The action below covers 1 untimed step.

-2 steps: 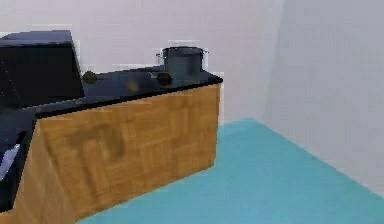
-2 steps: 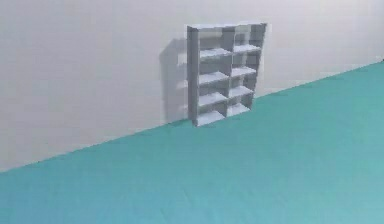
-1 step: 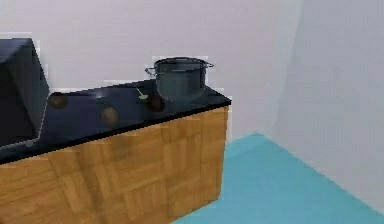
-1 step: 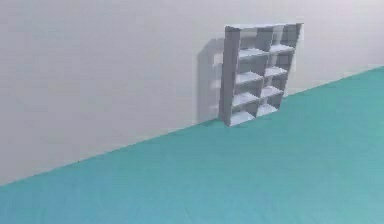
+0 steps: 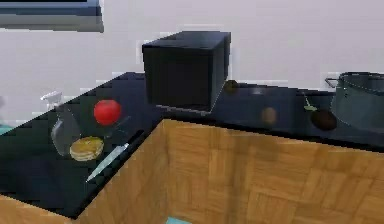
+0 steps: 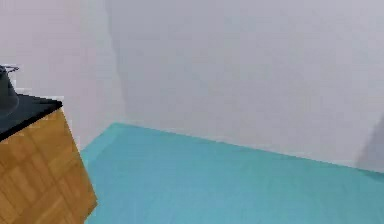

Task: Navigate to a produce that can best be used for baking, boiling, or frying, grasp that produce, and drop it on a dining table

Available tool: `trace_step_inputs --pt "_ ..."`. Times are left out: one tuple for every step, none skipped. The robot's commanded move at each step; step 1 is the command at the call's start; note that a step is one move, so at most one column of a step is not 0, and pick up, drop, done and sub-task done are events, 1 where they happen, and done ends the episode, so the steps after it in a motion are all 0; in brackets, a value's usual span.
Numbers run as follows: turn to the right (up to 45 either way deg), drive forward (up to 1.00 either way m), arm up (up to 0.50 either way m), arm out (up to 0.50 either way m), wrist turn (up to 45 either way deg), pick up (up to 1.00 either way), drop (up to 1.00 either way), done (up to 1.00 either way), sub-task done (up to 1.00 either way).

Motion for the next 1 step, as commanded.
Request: trace_step_inputs --pt "-45.0 0.00 0.00 0.00 0.0 0.00 0.00 0.00 0.00"
